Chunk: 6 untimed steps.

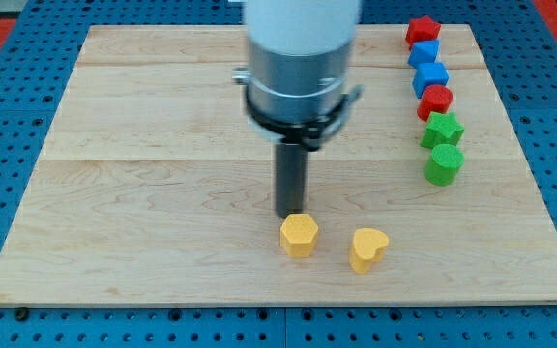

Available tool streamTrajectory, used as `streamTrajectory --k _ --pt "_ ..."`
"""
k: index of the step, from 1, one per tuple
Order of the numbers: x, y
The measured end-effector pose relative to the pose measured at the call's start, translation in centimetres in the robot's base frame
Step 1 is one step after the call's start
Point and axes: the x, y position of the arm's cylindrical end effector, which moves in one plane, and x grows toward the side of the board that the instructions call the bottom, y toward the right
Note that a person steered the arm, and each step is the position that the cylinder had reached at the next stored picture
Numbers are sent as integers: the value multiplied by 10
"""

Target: Separate the yellow heart from the yellow hexagon

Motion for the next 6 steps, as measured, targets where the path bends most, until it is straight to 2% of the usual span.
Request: streamTrajectory --k 1,2,5,6 --pt "0 -54" --pt "24 -67" --pt "38 29" --pt "39 41"
